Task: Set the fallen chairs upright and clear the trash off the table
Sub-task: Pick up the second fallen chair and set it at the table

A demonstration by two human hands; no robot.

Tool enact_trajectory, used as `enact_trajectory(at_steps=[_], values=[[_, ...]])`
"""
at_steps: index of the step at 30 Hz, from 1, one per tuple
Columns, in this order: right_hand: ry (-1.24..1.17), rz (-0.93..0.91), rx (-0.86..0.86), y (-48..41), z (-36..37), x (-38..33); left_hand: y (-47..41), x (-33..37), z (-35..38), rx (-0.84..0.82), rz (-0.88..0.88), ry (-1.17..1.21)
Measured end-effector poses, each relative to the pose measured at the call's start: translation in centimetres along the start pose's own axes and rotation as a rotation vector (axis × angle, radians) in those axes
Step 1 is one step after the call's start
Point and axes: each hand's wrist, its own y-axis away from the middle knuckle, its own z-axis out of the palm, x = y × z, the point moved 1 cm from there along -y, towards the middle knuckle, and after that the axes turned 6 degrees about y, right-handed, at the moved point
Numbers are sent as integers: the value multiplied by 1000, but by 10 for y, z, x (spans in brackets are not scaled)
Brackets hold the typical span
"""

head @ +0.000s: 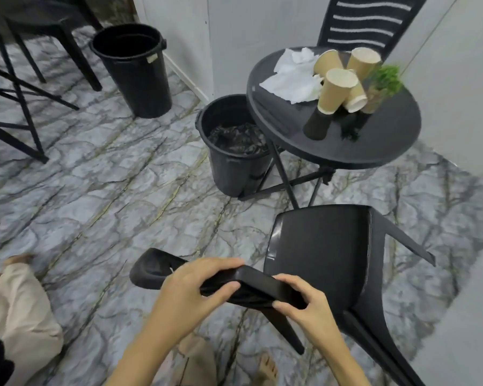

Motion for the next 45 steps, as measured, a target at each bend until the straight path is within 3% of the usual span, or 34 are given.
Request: enact_trajectory(at_steps=[6, 11, 19, 23, 27, 36, 45], values=[[44, -129, 3, 27, -65, -6, 10, 45, 28, -42, 39, 45], [137, -290, -151, 29, -81, -39, 15, 77, 61, -12, 93, 39], [37, -348, 35, 68, -119, -25, 23, 113, 93, -77, 161, 48], [-24, -343, 68, 73, -127, -21, 29, 106, 86, -81, 206, -164], [-64, -350, 111, 66, -121, -23, 24, 102, 91, -1, 253, -242], [-73, -360, 231, 28, -88, -50, -14, 72, 51, 153, 400, -140], [-142, -439, 347, 3, -54, -78, -38, 70, -7, 221, 595, -360]])
